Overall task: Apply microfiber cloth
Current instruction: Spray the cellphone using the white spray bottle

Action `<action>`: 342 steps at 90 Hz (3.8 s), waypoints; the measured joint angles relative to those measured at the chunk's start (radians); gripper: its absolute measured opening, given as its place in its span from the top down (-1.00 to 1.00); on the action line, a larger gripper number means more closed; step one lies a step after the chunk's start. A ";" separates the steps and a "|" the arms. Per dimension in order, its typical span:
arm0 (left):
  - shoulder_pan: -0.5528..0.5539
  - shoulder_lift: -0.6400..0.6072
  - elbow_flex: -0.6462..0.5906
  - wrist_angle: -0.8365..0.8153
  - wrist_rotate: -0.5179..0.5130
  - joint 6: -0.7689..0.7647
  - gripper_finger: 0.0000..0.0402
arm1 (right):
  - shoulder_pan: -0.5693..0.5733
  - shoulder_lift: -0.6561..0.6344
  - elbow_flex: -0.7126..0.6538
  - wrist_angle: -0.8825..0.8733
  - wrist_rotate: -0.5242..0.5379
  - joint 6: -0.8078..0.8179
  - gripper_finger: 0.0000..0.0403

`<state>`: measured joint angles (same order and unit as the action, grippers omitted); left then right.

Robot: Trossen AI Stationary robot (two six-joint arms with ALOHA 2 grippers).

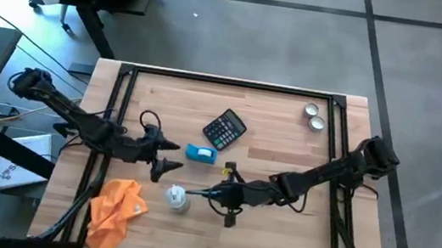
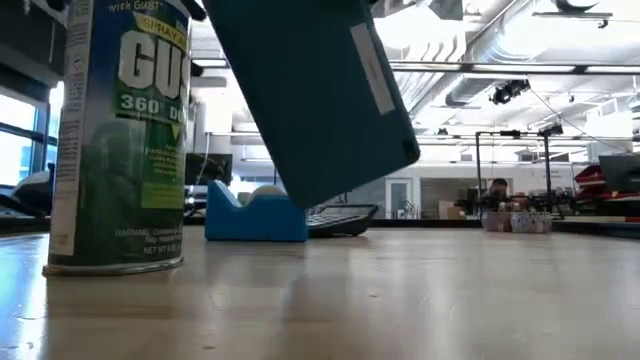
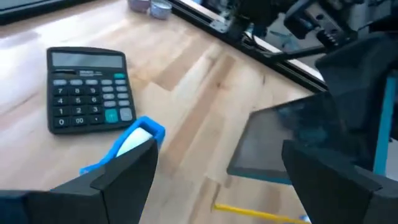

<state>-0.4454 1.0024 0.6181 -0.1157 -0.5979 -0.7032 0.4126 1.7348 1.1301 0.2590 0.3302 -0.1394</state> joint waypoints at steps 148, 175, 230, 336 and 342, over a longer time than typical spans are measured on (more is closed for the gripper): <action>-0.268 -0.109 -0.016 -0.277 -0.001 -0.415 -0.61 | -0.014 0.157 0.198 -0.253 0.144 0.027 1.00; -0.279 0.095 -0.016 -0.073 0.018 -0.347 -0.61 | 0.013 0.166 0.198 -0.221 0.131 0.035 1.00; -0.203 0.041 0.004 0.009 0.002 -0.242 -0.61 | 0.064 0.150 0.198 -0.299 0.187 0.164 1.00; -0.293 0.182 0.005 0.013 -0.181 -0.341 -0.61 | 0.126 0.134 0.198 -0.426 0.268 0.355 1.00; -0.301 0.150 0.005 0.013 -0.202 -0.315 -0.61 | 0.145 0.114 0.197 -0.475 0.291 0.388 1.00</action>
<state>-0.7460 1.1522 0.6228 -0.1026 -0.8004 -1.0178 0.5573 1.8485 1.3273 -0.2164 0.6211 0.2482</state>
